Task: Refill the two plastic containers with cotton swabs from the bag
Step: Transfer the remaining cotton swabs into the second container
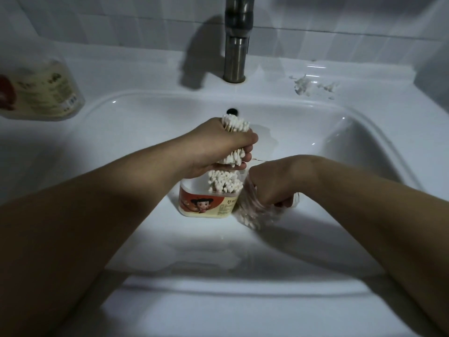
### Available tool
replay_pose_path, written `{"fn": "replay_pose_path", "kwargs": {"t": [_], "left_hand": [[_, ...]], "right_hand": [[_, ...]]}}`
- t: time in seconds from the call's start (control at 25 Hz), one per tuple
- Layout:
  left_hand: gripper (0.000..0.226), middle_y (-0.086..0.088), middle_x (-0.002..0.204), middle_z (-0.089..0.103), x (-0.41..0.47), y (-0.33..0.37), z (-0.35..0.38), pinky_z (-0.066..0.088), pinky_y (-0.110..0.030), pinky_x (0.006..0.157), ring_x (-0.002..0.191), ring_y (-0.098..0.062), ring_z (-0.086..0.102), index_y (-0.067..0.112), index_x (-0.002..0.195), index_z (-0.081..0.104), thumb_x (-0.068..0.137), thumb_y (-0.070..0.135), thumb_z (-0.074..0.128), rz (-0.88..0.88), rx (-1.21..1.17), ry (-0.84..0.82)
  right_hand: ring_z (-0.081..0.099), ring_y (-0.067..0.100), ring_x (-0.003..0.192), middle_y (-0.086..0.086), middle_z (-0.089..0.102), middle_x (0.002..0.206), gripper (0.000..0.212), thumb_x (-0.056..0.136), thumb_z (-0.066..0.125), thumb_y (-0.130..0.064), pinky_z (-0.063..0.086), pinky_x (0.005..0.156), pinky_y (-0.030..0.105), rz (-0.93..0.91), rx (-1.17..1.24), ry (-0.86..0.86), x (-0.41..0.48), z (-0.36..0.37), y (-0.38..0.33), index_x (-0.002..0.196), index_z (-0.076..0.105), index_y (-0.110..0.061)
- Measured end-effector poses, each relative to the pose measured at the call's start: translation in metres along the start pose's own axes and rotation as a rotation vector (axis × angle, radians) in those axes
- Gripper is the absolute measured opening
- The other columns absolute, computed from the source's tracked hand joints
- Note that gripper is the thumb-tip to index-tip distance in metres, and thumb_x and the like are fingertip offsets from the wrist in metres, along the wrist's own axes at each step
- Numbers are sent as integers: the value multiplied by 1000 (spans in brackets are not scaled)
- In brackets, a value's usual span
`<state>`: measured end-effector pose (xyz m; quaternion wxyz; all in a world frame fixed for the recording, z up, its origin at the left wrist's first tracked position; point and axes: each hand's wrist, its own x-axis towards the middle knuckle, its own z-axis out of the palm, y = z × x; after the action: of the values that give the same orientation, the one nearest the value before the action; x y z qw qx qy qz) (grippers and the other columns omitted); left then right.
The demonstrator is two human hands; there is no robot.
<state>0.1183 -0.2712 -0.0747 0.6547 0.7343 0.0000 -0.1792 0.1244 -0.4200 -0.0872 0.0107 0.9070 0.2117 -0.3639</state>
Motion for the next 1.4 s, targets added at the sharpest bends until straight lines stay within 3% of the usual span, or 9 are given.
{"fn": "replay_pose_path", "kwargs": {"t": [0.32,0.52,0.64,0.8,0.88,1.0,1.16,1.28,1.4], "left_hand": [[10,-4,71,67,1,-1,0,62,-38,80,71,-17,68,9,86,67,96,12,68,20,-4,-6],[12,-9,73,68,1,-3,2,61,-45,87,77,-23,67,8,84,68,95,13,68,8,42,-14],[12,-9,74,67,0,-2,2,60,-48,90,78,-24,67,8,84,68,95,12,68,7,40,-19],[11,-10,75,68,0,-1,2,59,-51,93,80,-25,67,8,85,69,95,12,68,14,55,-17],[12,-10,76,68,-1,0,1,59,-50,92,80,-24,68,9,84,69,95,13,68,22,76,-19],[14,-11,76,69,-1,0,0,60,-48,91,78,-24,68,7,84,69,96,13,67,38,92,-37],[17,-9,73,70,-2,-1,0,61,-45,86,77,-22,70,7,81,69,96,13,66,50,141,-37],[15,-6,73,70,-1,-1,1,62,-44,86,79,-21,70,8,82,70,96,14,67,39,129,-33],[11,-6,74,70,-1,-1,0,62,-44,87,80,-21,70,7,86,70,96,14,68,31,111,-33]], "right_hand": [[65,21,59,9,69,68,15,81,56,-11,55,57,30,42,-177,192,3,-5,5,73,69,-8],[58,20,57,2,56,59,25,86,56,-12,57,61,36,2,-232,194,8,-1,1,61,53,-13],[52,19,67,-1,51,69,23,93,55,-17,42,63,29,-25,-307,180,6,0,-3,71,52,-15],[63,20,79,3,66,83,19,93,56,-27,55,74,34,-70,-263,163,4,-1,0,88,66,-11],[60,20,72,7,65,80,18,90,55,-20,55,66,32,-64,-252,177,3,-5,3,79,64,-9],[41,15,53,4,44,61,28,80,50,2,34,48,25,-40,-151,165,-7,-12,1,57,41,-10],[42,13,55,1,45,60,28,82,51,1,35,50,24,-55,-58,124,-5,-10,1,59,42,-13],[49,18,61,5,50,65,22,84,50,-4,42,58,32,-71,-50,121,2,-6,4,64,46,-12],[43,14,54,2,45,61,29,87,50,0,38,52,27,-19,-87,75,0,-3,1,62,42,-13]]}}
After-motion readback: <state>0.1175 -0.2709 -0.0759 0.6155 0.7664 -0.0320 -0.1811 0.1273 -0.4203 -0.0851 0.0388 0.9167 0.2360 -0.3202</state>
